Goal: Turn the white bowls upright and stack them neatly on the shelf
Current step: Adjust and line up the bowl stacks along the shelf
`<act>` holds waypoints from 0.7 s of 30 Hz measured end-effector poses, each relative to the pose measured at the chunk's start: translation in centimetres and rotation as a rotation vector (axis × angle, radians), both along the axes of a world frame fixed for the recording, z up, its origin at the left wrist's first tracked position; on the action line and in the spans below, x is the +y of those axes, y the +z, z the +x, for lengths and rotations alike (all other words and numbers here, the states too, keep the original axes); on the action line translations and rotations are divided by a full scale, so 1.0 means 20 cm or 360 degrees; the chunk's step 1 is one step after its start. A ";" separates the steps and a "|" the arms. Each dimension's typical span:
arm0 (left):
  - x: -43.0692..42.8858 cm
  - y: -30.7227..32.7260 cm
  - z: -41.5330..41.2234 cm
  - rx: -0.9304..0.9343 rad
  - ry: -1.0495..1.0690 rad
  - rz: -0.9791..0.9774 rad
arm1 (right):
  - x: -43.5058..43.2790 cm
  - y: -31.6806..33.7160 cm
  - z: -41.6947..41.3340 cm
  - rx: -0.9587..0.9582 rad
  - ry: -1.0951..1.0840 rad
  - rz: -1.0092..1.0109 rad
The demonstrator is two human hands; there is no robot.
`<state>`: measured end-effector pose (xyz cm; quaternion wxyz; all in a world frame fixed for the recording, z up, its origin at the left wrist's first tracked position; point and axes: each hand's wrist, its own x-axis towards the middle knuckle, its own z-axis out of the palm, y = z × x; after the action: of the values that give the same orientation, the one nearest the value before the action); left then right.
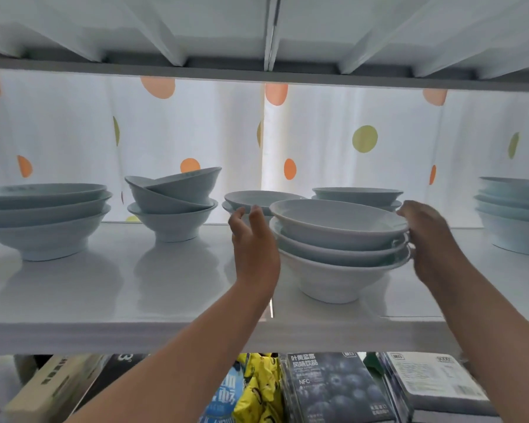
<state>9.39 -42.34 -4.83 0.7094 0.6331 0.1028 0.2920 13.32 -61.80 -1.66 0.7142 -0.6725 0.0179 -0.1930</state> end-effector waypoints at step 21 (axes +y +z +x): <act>0.93 0.18 0.03 -0.0005 -0.0021 0.0773 | 0.81 0.30 -0.23 -0.0183 -0.0293 -0.1401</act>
<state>10.00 -23.82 -1.23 0.5385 0.7854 0.0243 0.3044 8.67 -45.57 4.39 0.3399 -0.8961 -0.0458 -0.2818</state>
